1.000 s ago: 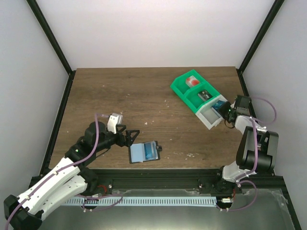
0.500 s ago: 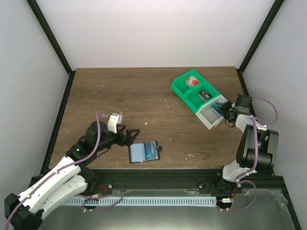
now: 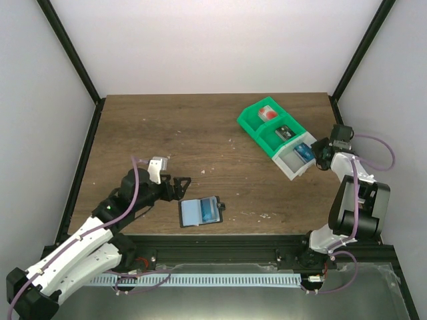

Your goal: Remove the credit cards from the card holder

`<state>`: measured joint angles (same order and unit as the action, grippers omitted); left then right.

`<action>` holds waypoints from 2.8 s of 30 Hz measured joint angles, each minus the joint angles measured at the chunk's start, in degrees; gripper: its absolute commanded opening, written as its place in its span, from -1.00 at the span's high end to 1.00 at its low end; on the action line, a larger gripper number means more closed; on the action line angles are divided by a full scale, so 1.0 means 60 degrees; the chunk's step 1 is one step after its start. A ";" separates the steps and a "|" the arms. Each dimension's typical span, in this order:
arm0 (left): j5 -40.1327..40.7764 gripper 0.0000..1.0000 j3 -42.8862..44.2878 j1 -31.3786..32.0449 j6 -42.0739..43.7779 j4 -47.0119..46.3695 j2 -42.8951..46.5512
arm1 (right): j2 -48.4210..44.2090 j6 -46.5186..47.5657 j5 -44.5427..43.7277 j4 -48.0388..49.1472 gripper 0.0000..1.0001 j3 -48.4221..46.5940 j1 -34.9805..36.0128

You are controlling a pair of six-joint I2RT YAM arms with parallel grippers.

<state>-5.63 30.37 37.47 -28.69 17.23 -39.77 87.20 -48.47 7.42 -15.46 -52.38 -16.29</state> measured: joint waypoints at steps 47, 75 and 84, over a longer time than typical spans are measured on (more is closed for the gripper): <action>-0.4029 -0.12 -0.3927 -0.0018 -0.4656 -0.6750 -0.4102 | -0.3133 -0.0135 0.2291 0.2058 0.53 0.4003 1.0047; -0.3756 -0.13 -0.4000 -0.0055 -0.4324 -0.6524 -0.4105 | -0.0583 -0.0135 0.2619 0.3093 0.55 0.3377 1.1001; -0.3945 -0.11 -0.4018 -0.0142 -0.4441 -0.6699 -0.3814 | -0.0022 -0.0073 0.2932 0.3701 0.61 0.3701 1.0990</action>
<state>-29.30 6.26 36.62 -55.33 -22.96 -62.65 87.07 -48.90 25.02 6.74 -30.17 49.65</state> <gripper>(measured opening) 0.555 0.195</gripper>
